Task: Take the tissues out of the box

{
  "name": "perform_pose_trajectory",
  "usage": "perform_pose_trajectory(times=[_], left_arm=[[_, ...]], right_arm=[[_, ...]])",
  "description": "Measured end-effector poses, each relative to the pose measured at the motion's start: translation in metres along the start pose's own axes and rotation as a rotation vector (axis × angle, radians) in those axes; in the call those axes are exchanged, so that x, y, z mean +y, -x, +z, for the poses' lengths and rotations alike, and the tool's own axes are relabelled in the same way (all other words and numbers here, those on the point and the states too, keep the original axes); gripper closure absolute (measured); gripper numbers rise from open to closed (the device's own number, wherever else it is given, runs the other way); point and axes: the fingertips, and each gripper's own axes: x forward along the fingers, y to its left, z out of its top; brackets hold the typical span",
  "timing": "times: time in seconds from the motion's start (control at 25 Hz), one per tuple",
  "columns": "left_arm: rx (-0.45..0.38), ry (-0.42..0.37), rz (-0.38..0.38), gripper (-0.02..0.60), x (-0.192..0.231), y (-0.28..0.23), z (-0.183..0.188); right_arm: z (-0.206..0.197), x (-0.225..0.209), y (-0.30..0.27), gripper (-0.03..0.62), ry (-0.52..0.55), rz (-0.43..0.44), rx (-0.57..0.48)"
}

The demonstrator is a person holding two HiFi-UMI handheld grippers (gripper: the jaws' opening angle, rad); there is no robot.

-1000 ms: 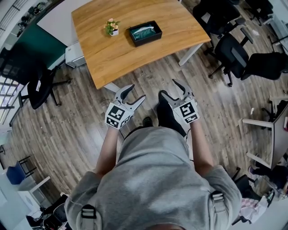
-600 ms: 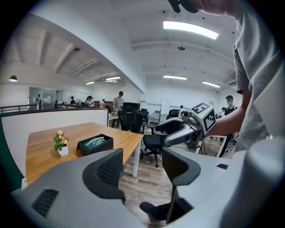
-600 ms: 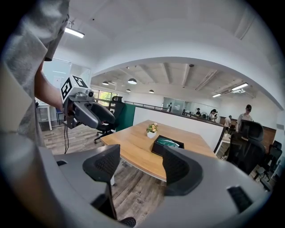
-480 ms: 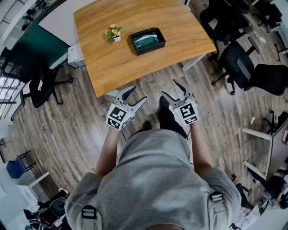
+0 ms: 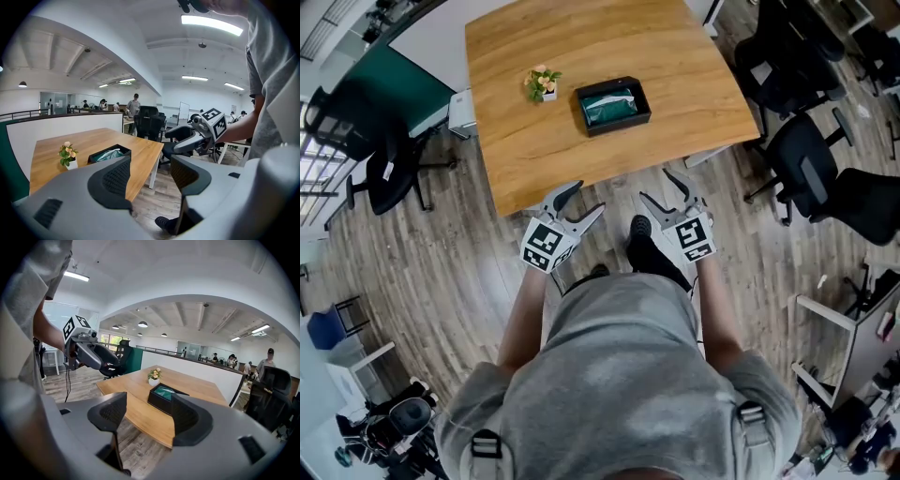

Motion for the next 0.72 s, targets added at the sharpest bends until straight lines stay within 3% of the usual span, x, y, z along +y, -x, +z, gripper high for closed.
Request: perform_pose_trajectory(times=[0.72], left_arm=[[-0.02,0.063,0.213,0.299,0.038,-0.072,0.034]], right_arm=[[-0.008,-0.105,-0.053,0.301,0.121,0.18,-0.01]])
